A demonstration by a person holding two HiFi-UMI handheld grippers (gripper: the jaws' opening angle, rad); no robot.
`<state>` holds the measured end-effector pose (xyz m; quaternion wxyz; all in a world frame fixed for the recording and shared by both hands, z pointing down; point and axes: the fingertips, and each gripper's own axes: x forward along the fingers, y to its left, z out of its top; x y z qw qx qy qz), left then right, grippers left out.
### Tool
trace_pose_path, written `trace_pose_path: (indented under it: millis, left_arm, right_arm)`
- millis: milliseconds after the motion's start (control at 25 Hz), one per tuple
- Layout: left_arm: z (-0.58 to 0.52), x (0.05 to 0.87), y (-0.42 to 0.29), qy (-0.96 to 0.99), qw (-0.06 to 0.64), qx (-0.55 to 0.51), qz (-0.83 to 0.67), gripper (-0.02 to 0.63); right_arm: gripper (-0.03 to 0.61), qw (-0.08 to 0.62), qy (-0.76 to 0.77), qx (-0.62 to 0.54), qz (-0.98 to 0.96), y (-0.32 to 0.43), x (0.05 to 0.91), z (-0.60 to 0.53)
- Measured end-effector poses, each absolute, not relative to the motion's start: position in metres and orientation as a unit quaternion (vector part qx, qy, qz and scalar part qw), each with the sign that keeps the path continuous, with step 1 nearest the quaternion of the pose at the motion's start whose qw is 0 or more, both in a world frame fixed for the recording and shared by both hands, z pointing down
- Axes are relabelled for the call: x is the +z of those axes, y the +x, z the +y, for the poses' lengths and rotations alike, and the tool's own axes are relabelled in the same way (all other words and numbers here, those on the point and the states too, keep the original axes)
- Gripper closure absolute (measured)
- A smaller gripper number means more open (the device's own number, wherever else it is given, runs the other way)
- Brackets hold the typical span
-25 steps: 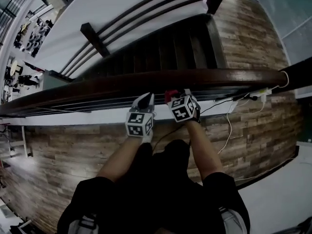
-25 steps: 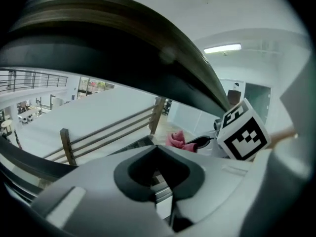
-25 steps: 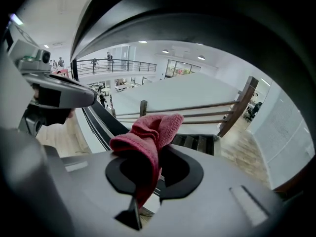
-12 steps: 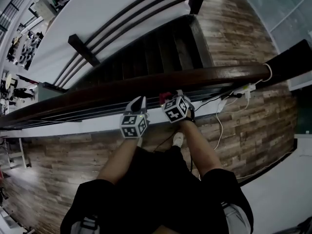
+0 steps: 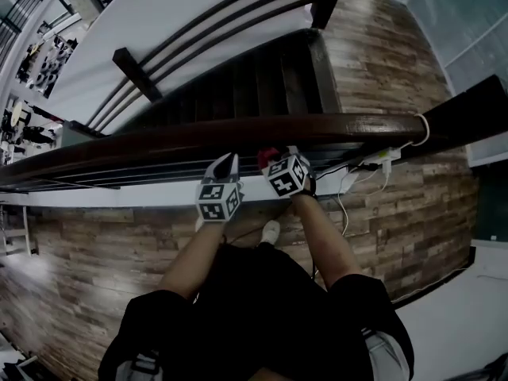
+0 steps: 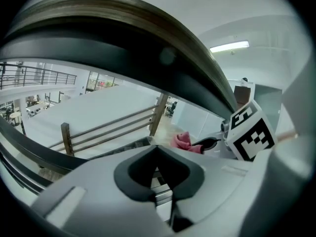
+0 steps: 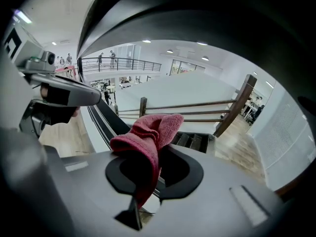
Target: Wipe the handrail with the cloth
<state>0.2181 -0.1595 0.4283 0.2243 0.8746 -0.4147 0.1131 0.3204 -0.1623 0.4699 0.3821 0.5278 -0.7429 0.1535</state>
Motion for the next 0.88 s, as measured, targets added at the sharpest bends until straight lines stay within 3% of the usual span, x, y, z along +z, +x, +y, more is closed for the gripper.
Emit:
trace_pose_path:
  millis: [880]
  left_arm:
    - [-0.137, 0.429, 0.331, 0.902, 0.211, 0.142, -0.349, 0.614]
  right_arm:
    - [0.526, 0.388, 0.593, 0.166, -0.686, 0.46, 0.47, -0.131]
